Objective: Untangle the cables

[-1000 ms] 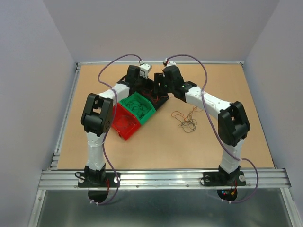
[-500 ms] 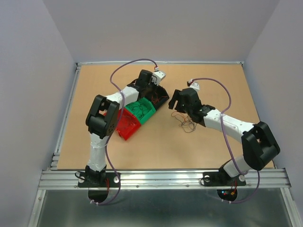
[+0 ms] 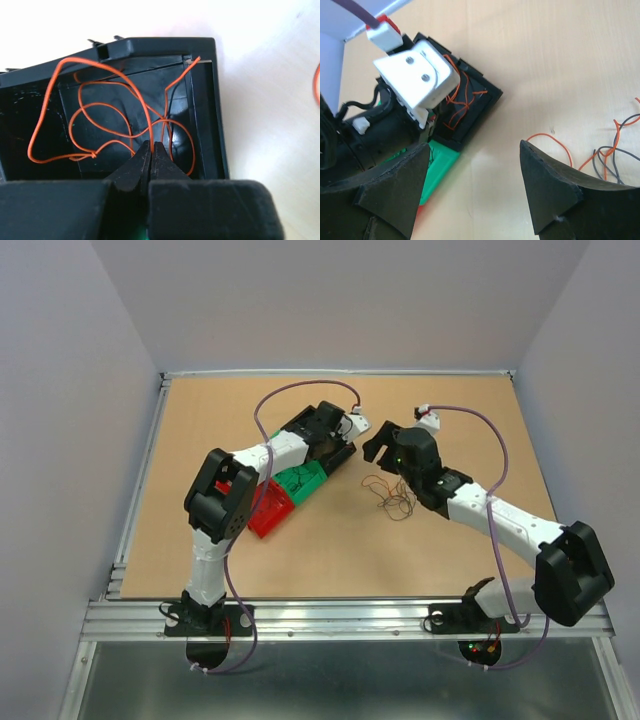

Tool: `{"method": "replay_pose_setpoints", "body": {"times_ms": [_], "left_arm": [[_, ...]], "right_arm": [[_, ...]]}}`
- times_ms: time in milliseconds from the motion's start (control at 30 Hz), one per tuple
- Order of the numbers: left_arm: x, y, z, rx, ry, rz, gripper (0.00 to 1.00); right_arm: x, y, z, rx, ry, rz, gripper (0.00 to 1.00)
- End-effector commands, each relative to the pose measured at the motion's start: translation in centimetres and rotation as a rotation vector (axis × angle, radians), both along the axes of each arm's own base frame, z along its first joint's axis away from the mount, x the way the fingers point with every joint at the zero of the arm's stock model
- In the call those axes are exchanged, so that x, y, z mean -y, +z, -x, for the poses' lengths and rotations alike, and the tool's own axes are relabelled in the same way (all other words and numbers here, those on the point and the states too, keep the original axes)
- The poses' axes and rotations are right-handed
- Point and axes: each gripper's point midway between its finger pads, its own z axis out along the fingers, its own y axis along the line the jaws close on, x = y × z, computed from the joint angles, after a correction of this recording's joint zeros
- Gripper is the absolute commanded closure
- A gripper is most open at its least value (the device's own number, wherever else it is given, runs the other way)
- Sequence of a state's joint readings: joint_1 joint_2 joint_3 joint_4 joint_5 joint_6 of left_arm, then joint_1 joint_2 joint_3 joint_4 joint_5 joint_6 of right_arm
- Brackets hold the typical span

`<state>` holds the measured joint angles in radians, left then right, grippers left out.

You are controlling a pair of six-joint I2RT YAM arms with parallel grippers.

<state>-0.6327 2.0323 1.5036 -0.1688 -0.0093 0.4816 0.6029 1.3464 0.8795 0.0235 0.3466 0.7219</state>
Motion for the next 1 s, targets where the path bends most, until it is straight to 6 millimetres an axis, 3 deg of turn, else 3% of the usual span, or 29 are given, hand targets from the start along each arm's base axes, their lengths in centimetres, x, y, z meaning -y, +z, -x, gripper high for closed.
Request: {"method": "replay_pose_setpoints", "body": {"times_ms": [0,100,133,200,300,367,467,633,833,933,967], "left_arm": [[-2.0,1.5,0.3,0.026,-0.001,-0.042,0.99],[-1.5,2.1,0.3,0.009,-0.027,0.027,0.82],[-2.0,2.5,-0.3,0.003,-0.009,0.065,0.72],[-2.1,2.7,-0.7,-0.027,-0.005,0.112,0.68],[-2.9,3.8,-1.8,-0.049,0.015,0.192,0.63],[-2.8,5.5,-1.9,-0.033,0.005,0.266,0.59],[-3.8,7.5,-1.8,0.008,0.012,0.328,0.55],[-4.3,11.7,-1.4,0.136,-0.005,0.417,0.46],[-5.0,12.7,-1.1,0.197,0.015,0.428,0.35],[-5.0,12.9,-0.9,0.205,0.011,0.437,0.35],[-4.6,13.0,-0.6,0.198,-0.012,0.449,0.35]], "right_arm": [[0.9,0.2,-0.2,0.037,-0.064,-0.029,0.22],[2.3,-1.5,-0.3,0.016,-0.165,-0.039,0.21],[2.8,-1.9,-0.4,0.012,-0.21,-0.061,0.21],[3.8,-2.5,-0.5,0.014,-0.268,-0.049,0.21],[3.7,-3.0,-0.5,0.001,-0.273,-0.056,0.21],[3.5,-3.0,-0.4,-0.001,-0.264,-0.061,0.21],[2.7,-2.4,-0.7,0.001,-0.215,-0.049,0.21],[-0.3,-3.2,-1.0,-0.036,-0.004,0.059,0.2],[-1.3,-3.9,-1.3,-0.102,0.111,0.209,0.16],[-2.9,-3.7,-0.6,-0.155,0.282,0.292,0.14],[-3.2,-5.3,-0.2,-0.217,0.327,0.362,0.14]]}}
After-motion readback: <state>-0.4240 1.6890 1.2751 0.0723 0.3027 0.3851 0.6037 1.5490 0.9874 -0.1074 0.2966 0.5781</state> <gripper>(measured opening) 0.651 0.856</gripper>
